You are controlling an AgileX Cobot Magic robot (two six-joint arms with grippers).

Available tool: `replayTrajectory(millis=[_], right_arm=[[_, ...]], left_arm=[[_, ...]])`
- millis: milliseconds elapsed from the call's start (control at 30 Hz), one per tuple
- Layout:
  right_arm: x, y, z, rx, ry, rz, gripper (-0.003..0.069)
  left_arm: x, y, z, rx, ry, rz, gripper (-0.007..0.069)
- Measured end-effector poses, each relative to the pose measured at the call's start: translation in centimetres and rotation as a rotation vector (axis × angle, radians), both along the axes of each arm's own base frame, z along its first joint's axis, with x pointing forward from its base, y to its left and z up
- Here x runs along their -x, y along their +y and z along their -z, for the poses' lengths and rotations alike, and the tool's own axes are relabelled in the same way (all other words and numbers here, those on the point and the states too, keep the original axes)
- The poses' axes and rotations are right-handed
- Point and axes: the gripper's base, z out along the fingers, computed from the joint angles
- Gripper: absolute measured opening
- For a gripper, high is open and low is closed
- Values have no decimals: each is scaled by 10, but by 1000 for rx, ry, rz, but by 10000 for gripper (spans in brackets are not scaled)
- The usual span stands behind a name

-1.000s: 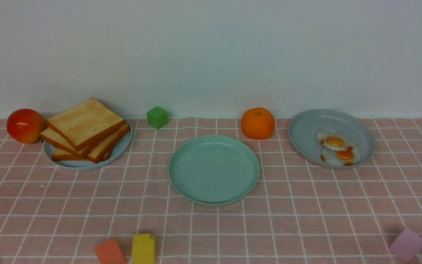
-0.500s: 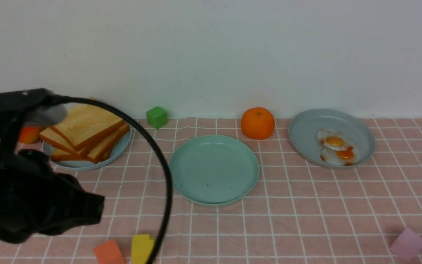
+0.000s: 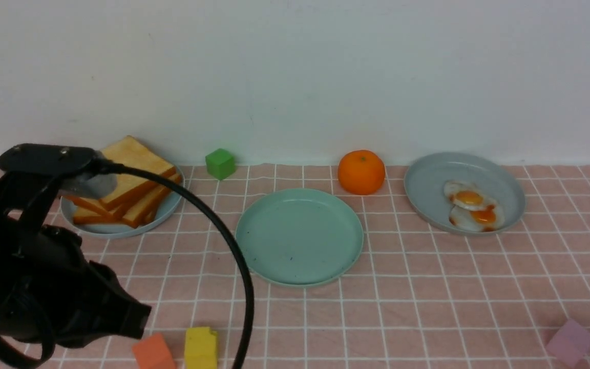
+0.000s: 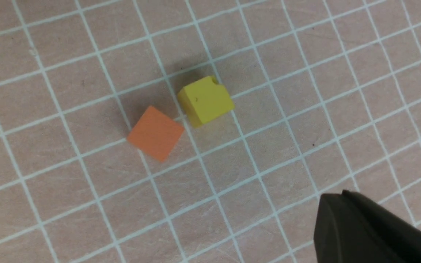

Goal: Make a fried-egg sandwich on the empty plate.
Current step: Use the left arm to grab a slice of bread

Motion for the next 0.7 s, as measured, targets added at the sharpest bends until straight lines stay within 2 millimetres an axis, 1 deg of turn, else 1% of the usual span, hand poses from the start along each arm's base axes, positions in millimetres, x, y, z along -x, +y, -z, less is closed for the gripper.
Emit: replayTrajectory(millis=[33,67,100,133,267,300,333,367,433,500,533,567,600,633,700], right_arm=[[1,1,-5,13,19,-18,241],[3,5,-19,46,66,-62,241],[3,5,-19,51,71,-61,241],[4,8,-37,115,154,-114,241],[7,17,-97,367,458,-321,241],[4,19,-106,420,529,-368,241],[3,22,-120,488,603,-437,241],[3,22,-125,509,624,-459,241],[2,28,-145,614,701,-568,237],[2,33,-161,689,701,-660,235],[4,36,-170,740,668,-715,235],[4,38,-174,755,644,-746,235],[6,40,-179,779,606,-776,235],[6,42,-182,792,574,-795,235],[7,45,-187,811,508,-821,235]], left_arm=[[-5,0,1,-21,0,-5,-13],[-13,0,2,-38,7,-22,-13],[-15,1,2,-42,10,-25,-13],[-28,1,3,-64,30,-47,-13],[-69,5,6,-115,76,-85,-13],[-78,5,8,-125,86,-88,-13],[-91,7,5,-130,78,-92,-13],[-93,7,5,-131,78,-92,-13],[-115,11,0,-140,61,-101,-13],[-134,16,-2,-148,48,-110,-13],[-145,20,1,-154,51,-118,-13],[-153,21,0,-157,43,-120,-13],[-165,24,5,-167,50,-123,-13],[-173,26,6,-177,44,-121,-13],[-189,27,15,-206,48,-106,-13]])
